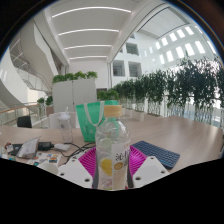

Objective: Pour water

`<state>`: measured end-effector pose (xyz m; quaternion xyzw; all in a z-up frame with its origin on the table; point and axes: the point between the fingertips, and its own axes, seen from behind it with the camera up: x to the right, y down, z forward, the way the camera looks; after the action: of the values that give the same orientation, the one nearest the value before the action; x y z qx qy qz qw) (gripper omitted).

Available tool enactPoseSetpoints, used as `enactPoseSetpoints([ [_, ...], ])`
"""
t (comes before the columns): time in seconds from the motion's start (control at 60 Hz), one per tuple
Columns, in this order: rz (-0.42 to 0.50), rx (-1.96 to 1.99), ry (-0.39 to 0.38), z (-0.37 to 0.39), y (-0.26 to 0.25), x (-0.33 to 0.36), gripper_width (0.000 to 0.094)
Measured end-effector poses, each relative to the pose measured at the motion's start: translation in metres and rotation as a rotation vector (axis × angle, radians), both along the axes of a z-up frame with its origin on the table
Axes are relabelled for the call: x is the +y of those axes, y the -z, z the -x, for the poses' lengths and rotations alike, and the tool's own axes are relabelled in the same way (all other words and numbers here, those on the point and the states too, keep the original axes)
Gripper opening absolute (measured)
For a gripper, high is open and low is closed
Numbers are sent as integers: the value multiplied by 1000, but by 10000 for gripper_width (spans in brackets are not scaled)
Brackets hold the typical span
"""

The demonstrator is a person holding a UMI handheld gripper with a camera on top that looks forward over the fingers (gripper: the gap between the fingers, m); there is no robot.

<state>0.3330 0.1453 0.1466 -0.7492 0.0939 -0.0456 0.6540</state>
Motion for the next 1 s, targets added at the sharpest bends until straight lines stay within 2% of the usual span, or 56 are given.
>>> enactPoseSetpoints([
  [0.117,42,-13,7,-24,53,10,412],
  [0.15,-7,-34,3,-5,40,2,415],
  [0.317,-24,-55,9,6,31,-6,436],
  [0.4,-1,-47,15,8,32,-6,527],
  [0.45,68,-18,22,6,44,-7,583],
  [0.483,128,12,23,7,55,-10,661],
  [0.533,192,55,10,16,59,-27,842],
  [0.55,209,67,10,18,59,-33,856],
  [0.6,240,82,15,23,64,-39,826],
  [1.0,266,56,79,118,-39,-249,834],
])
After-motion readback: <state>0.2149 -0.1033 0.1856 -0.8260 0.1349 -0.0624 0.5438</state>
